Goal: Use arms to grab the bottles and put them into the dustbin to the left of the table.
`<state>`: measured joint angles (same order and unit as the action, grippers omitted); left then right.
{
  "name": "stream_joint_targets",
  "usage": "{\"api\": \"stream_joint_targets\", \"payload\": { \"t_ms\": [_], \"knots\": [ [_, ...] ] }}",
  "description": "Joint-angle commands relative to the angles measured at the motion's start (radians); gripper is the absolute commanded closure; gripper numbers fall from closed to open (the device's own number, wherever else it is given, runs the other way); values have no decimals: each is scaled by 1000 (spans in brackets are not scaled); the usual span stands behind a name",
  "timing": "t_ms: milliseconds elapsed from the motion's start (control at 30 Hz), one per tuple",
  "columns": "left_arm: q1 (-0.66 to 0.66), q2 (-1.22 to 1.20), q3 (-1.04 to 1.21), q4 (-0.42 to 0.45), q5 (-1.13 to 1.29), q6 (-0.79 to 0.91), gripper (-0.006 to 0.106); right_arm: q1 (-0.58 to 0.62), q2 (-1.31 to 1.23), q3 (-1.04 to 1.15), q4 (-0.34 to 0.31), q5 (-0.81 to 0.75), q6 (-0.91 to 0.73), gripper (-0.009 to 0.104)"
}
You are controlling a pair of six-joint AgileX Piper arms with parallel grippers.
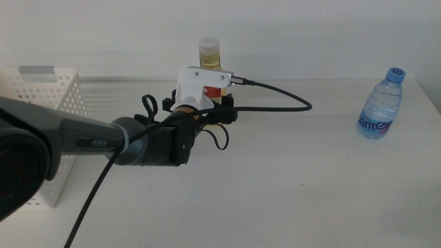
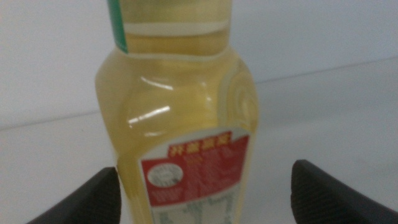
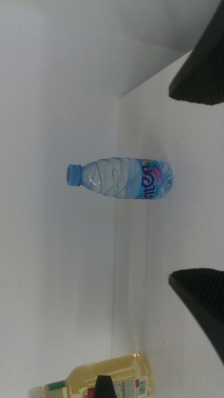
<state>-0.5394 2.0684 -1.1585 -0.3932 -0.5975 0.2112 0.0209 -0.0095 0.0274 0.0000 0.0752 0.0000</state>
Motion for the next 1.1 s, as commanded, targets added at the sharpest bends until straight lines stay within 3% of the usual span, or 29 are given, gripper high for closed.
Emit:
{"api": "stream_joint_targets", "payload": {
  "t_ms": [0, 533, 667, 800, 967, 1000, 1067],
  "knots": [
    [12, -40, -51, -6, -77, 2, 10, -5, -28, -7, 0, -75, -8, 23],
    [42, 104, -206, 2, -186, -42, 10, -5, -28, -7, 0, -75, -8, 23],
    [42, 133, -206, 2, -229, -42, 16, -5, -28, -7, 0, -75, -8, 23],
    [42, 139, -206, 2, -240, -42, 41, -5, -28, -7, 0, -75, -8, 23],
    [42, 133, -206, 2, -232, -58, 98, -5, -28, -7, 0, -75, -8, 23],
    [42, 124, -202, 2, -226, -55, 106, -5, -28, -7, 0, -75, -8, 23],
    [42, 100, -186, 5, -221, -48, 105, -5, -28, -7, 0, -75, -8, 23]
  ]
}}
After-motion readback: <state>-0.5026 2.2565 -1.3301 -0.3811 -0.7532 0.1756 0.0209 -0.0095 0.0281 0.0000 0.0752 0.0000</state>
